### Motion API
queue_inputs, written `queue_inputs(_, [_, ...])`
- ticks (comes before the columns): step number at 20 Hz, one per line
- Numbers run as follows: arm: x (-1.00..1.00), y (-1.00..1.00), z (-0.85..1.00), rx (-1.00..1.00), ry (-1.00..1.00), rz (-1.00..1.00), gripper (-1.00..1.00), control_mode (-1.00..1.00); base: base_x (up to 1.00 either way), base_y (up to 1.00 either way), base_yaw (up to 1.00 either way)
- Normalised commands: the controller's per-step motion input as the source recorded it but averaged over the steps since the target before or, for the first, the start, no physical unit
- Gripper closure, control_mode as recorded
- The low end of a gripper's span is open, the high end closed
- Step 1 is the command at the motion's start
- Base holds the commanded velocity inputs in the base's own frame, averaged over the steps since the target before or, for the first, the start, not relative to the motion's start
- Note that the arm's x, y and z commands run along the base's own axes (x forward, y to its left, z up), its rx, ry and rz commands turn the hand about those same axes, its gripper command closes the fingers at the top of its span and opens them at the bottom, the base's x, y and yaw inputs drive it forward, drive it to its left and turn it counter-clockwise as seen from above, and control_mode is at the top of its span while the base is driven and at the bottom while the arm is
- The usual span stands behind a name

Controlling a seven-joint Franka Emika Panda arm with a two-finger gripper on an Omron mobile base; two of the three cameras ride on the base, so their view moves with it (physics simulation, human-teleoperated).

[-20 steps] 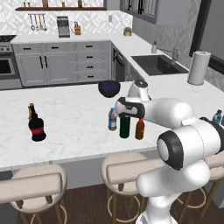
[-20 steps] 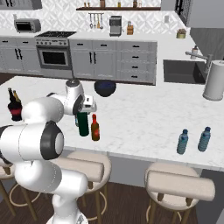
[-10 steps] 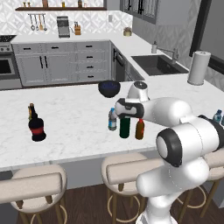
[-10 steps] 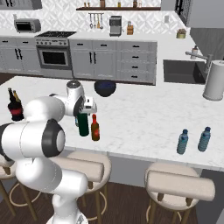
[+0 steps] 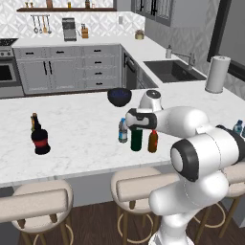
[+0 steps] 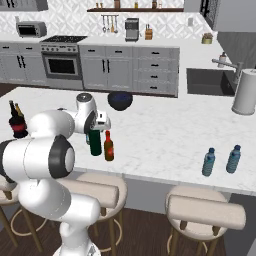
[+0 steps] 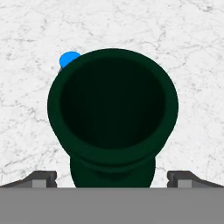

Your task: Move the plastic bottles in the middle to the plastics group, and the glass bottles in the middle to the glass group.

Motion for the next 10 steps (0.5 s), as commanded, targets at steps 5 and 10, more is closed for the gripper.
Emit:
queue_inputs(5, [0.02,0.0,0.0,0.0,-0.01,0.0,-1.0,-1.0,0.0,0.0,0.0])
queue_inputs(10, [0.0,0.0,0.0,0.0,0.0,0.0,-1.0,-1.0,0.0,0.0,0.0])
